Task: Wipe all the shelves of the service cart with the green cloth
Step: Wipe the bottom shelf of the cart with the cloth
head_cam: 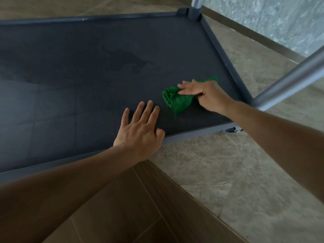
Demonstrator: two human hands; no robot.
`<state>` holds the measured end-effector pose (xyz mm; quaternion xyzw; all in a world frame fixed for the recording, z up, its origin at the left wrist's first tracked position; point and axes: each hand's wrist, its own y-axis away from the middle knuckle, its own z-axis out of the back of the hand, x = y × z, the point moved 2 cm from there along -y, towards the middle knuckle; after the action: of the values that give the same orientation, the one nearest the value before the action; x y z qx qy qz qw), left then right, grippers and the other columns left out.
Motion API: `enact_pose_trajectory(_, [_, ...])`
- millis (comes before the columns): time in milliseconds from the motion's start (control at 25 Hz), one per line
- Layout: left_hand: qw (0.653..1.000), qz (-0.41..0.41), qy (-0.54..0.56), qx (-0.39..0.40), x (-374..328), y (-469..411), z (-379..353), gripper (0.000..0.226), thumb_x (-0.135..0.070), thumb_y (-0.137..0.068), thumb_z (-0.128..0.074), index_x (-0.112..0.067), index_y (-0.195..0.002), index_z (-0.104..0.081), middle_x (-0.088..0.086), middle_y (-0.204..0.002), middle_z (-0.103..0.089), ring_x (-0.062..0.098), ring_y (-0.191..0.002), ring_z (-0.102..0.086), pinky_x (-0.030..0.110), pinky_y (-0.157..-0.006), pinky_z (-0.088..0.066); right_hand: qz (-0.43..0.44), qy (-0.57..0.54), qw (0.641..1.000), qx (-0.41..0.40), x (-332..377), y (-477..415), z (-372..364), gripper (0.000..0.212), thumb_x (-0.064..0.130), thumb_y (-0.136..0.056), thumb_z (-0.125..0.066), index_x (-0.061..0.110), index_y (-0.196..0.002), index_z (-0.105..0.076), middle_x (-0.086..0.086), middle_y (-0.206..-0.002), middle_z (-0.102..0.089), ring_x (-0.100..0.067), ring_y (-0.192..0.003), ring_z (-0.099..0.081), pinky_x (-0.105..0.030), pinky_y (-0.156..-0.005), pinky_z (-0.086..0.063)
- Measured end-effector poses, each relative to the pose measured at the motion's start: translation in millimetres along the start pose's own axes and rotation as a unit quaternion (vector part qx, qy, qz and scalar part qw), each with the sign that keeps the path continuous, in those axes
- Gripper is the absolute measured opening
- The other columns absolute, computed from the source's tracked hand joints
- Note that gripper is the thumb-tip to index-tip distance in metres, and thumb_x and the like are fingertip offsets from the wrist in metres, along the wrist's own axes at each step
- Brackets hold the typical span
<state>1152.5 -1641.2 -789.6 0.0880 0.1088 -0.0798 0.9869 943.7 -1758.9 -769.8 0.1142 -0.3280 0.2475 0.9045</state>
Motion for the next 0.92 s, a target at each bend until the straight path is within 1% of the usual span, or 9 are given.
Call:
enact_pose_trajectory(200, [1.000, -0.003, 0.001, 0.004, 1.2, -1.9, 2.1, 0.072, -0.048, -0.084, -0.007, -0.027, -0.152, 0.000, -0.008, -0.160, 0.012, 0.009, -0.145, 0.016, 0.043, -0.117, 0.011, -0.024, 0.078, 0.996, -0.027, -12.1, -65.9, 11.6, 0.065, -0.028, -0.075, -0.035, 0.006, -0.124, -0.059, -0.007, -0.141, -0.049, -0.013, -0.136, -0.036, -0.017, -0.114, -0.015])
enact_pose_trajectory(320, [1.000, -0.003, 0.000, 0.003, 3.5, -3.7, 3.8, 0.070, -0.049, -0.086, -0.009, -0.028, -0.152, -0.002, -0.009, -0.160, 0.009, 0.009, -0.146, 0.013, 0.043, -0.118, 0.008, -0.024, 0.096, 0.994, -0.045, -10.0, -69.7, 6.9, 0.064, -0.026, -0.078, -0.036, 0.008, -0.126, -0.058, -0.007, -0.142, -0.047, -0.015, -0.138, -0.034, -0.024, -0.116, -0.017])
enact_pose_trajectory(440, [1.000, -0.007, -0.006, 0.003, 3.4, -3.8, 4.1, 0.065, -0.047, -0.091, -0.014, -0.027, -0.153, -0.003, -0.008, -0.161, 0.008, 0.010, -0.146, 0.012, 0.044, -0.119, 0.006, -0.018, 0.084, 0.995, -0.050, -3.3, -40.9, 1.3, 0.066, -0.027, -0.076, -0.037, 0.010, -0.127, -0.057, -0.006, -0.143, -0.046, -0.014, -0.138, -0.033, -0.022, -0.116, -0.012])
enact_pose_trajectory(600, [1.000, -0.009, -0.007, 0.022, 3.2, -4.9, 4.7, 0.064, -0.047, -0.093, -0.015, -0.028, -0.152, 0.001, -0.008, -0.160, 0.011, 0.010, -0.146, 0.015, 0.044, -0.119, 0.006, 0.025, 0.090, 0.996, 0.002, 0.5, 24.7, -2.2, 0.067, -0.027, -0.076, -0.040, 0.011, -0.129, -0.055, -0.003, -0.142, -0.045, -0.012, -0.138, -0.032, -0.022, -0.117, -0.012])
enact_pose_trajectory(680, [0.999, -0.009, -0.020, 0.043, 3.7, -7.2, 7.3, 0.064, -0.047, -0.094, -0.016, -0.026, -0.152, 0.000, -0.008, -0.160, 0.010, 0.012, -0.146, 0.014, 0.045, -0.118, 0.005, 0.040, 0.123, 0.991, 0.035, 0.5, 50.9, -1.2, 0.068, -0.027, -0.079, -0.041, 0.012, -0.133, -0.050, -0.002, -0.146, -0.040, -0.015, -0.141, -0.027, -0.028, -0.119, -0.013])
enact_pose_trajectory(720, [0.998, -0.007, -0.030, 0.051, 1.6, -8.5, 8.8, 0.064, -0.047, -0.094, -0.019, -0.025, -0.152, -0.002, -0.006, -0.161, 0.007, 0.014, -0.147, 0.011, 0.046, -0.118, 0.002, 0.042, 0.148, 0.987, 0.052, -0.1, 60.6, 0.9, 0.069, -0.026, -0.080, -0.041, 0.013, -0.137, -0.046, -0.001, -0.148, -0.037, -0.017, -0.142, -0.023, -0.032, -0.119, -0.012])
enact_pose_trajectory(800, [0.999, -0.001, -0.036, 0.032, -6.9, -14.5, 13.8, 0.060, -0.046, -0.096, -0.025, -0.018, -0.149, -0.017, 0.002, -0.159, -0.009, 0.021, -0.146, -0.003, 0.047, -0.116, -0.007, 0.039, 0.211, 0.974, 0.075, -0.8, 71.9, 7.7, 0.072, -0.023, -0.082, -0.041, 0.016, -0.143, -0.037, -0.001, -0.153, -0.029, -0.018, -0.144, -0.019, -0.034, -0.119, -0.011])
enact_pose_trajectory(880, [1.000, 0.008, -0.011, -0.006, -21.4, -23.9, 19.2, 0.054, -0.045, -0.097, -0.028, -0.012, -0.140, -0.032, 0.008, -0.152, -0.024, 0.026, -0.142, -0.016, 0.046, -0.113, -0.014, 0.016, 0.288, 0.954, 0.082, 1.3, 78.5, 12.7, 0.073, -0.016, -0.086, -0.042, 0.021, -0.147, -0.028, 0.002, -0.156, -0.022, -0.019, -0.145, -0.017, -0.036, -0.118, -0.016])
enact_pose_trajectory(920, [1.000, 0.011, 0.001, -0.013, -29.8, -29.2, 19.6, 0.053, -0.044, -0.098, -0.028, -0.011, -0.140, -0.034, 0.009, -0.152, -0.024, 0.026, -0.142, -0.016, 0.046, -0.113, -0.014, -0.001, 0.330, 0.941, 0.080, 4.3, 80.8, 12.3, 0.072, -0.011, -0.089, -0.043, 0.024, -0.149, -0.023, 0.003, -0.157, -0.019, -0.020, -0.145, -0.017, -0.039, -0.116, -0.020])
